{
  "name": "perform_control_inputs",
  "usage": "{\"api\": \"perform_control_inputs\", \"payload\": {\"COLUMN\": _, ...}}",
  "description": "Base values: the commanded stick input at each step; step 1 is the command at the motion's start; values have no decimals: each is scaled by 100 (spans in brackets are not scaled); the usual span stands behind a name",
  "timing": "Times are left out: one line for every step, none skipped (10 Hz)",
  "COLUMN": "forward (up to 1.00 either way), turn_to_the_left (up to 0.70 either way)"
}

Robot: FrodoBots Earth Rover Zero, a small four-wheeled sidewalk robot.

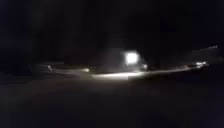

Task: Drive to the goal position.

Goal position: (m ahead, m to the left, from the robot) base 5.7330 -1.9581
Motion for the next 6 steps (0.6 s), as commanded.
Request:
{"api": "perform_control_inputs", "payload": {"forward": 100, "turn_to_the_left": 0}}
{"api": "perform_control_inputs", "payload": {"forward": 100, "turn_to_the_left": 0}}
{"api": "perform_control_inputs", "payload": {"forward": 100, "turn_to_the_left": 0}}
{"api": "perform_control_inputs", "payload": {"forward": 100, "turn_to_the_left": 0}}
{"api": "perform_control_inputs", "payload": {"forward": 100, "turn_to_the_left": 0}}
{"api": "perform_control_inputs", "payload": {"forward": 100, "turn_to_the_left": 0}}
